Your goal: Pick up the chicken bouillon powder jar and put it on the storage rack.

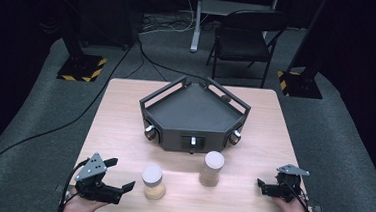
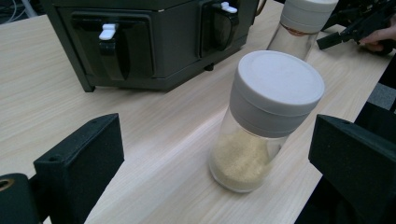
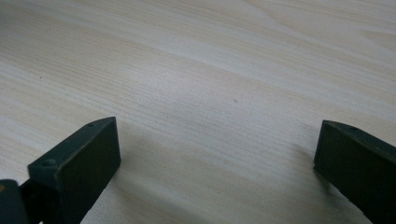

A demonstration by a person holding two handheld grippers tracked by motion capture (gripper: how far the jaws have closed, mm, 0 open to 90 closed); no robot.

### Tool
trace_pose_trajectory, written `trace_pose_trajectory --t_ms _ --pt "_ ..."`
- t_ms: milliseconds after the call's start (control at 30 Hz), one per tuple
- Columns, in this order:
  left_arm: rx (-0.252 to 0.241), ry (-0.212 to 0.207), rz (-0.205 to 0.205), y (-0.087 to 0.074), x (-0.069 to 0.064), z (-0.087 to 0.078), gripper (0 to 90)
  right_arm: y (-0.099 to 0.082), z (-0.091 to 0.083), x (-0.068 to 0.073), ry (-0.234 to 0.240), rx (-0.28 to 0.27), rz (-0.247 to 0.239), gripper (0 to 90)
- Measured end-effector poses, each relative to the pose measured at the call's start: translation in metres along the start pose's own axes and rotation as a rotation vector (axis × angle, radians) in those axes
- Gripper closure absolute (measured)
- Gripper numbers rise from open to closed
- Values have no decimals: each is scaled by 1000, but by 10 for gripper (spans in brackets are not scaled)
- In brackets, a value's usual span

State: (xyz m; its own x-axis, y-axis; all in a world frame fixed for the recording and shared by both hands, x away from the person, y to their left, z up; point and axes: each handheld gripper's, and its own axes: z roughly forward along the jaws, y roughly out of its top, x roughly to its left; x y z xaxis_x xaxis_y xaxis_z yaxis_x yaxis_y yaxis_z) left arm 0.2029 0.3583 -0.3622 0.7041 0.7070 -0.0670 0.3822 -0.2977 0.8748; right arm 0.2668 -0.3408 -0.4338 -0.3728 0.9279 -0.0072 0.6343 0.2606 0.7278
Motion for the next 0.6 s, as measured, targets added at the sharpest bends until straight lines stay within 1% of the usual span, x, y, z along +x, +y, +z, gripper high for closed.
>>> trace_pose_trajectory --t_ms 67,200,267,433,533,600 --pt "-3 -2 1 1 -2 2 35 0 0 0 0 0 0 0" --pt "-7 -18 10 3 -6 7 43 0 0 0 2 0 -3 0" --pt "-13 -35 14 4 -9 10 44 0 0 0 2 0 -3 0" --pt "3 -57 45 7 -17 22 43 0 0 0 2 0 -3 0" --pt "2 -70 39 7 -18 28 43 0 0 -1 3 0 -5 0" --pt "4 -68 43 7 -21 31 43 0 1 0 3 -1 -4 0"
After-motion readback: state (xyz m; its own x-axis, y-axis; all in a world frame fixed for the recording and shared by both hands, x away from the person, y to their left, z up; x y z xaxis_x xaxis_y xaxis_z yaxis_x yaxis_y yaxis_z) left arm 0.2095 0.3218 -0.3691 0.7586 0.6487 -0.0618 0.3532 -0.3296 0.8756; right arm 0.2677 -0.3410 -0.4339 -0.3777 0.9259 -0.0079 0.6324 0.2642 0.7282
